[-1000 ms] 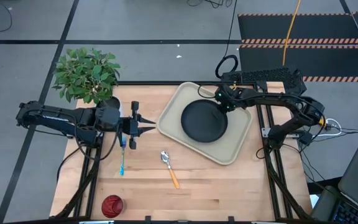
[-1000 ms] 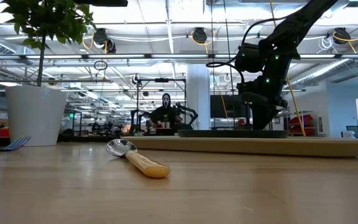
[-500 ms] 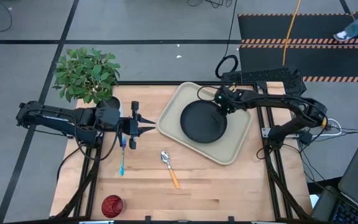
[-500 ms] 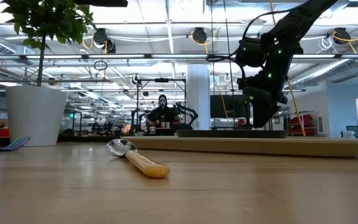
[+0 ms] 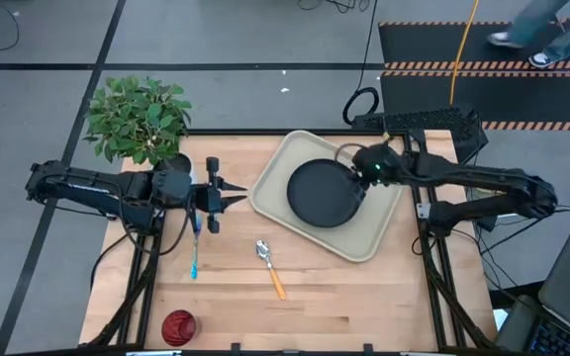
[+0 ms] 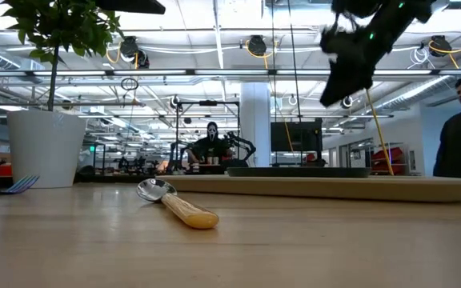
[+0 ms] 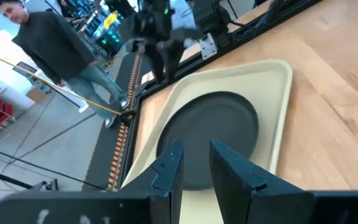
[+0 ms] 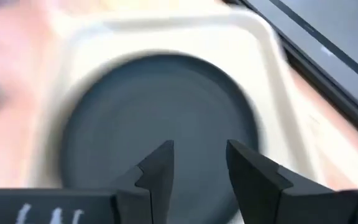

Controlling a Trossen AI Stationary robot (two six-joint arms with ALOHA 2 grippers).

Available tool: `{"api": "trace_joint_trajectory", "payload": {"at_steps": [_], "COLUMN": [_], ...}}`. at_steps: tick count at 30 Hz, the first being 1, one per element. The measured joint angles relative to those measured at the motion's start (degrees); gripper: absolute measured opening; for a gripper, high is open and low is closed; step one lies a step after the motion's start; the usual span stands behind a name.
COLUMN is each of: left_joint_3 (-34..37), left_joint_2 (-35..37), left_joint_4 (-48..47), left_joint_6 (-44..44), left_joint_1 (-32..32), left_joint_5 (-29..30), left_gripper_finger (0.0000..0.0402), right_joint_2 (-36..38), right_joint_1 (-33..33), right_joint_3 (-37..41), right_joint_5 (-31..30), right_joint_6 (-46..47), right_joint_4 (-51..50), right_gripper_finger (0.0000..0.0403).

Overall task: Pick and place plate/cup/fork/spoon on tray
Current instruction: Put the spoon on the tray

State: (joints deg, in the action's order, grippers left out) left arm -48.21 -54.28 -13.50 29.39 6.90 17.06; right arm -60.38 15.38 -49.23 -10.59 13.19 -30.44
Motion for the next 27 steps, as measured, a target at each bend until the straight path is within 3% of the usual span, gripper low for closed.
{"api": "trace_joint_trajectory", "payload": {"at_steps": [4,9,11,16,19,22,24,27], "left_joint_3": [0.0,0.0,0.0,0.0,0.0,0.0,0.0,0.0], "left_joint_2": [0.0,-0.4,-0.5,-0.5,-0.5,-0.4,-0.4,-0.4], "left_joint_4": [0.1,0.0,-1.5,-5.6,-8.2,-12.6,-16.3,-20.6], "left_joint_6": [-0.3,-3.6,-5.1,-7.1,-8.8,-12.0,-14.6,-18.0], "left_joint_1": [0.0,-0.2,-0.2,1.3,2.2,3.2,3.7,3.8], "left_joint_5": [2.3,20.5,24.0,24.1,24.1,23.7,20.6,9.8], "left_gripper_finger": [0.0081,0.0081,0.0081,0.0081,0.0081,0.0081,0.0081,0.0081], "right_joint_2": [0.4,-6.3,-10.4,-22.8,-30.5,-37.3,-41.0,-44.0], "right_joint_1": [-9.5,-21.5,-25.2,-30.6,-32.8,-34.9,-35.9,-36.4], "right_joint_3": [0.0,0.0,0.5,1.6,1.7,0.9,0.1,-0.9], "right_joint_5": [0.0,2.0,5.4,12.6,12.1,10.7,9.6,9.2], "right_joint_6": [4.7,9.4,12.2,24.6,31.6,34.2,33.8,32.4], "right_joint_4": [5.6,19.0,26.6,48.9,60.1,65.1,66.7,67.6], "right_gripper_finger": [0.0137,0.0137,0.0137,0.0137,0.0137,0.0137,0.0137,0.0137]}}
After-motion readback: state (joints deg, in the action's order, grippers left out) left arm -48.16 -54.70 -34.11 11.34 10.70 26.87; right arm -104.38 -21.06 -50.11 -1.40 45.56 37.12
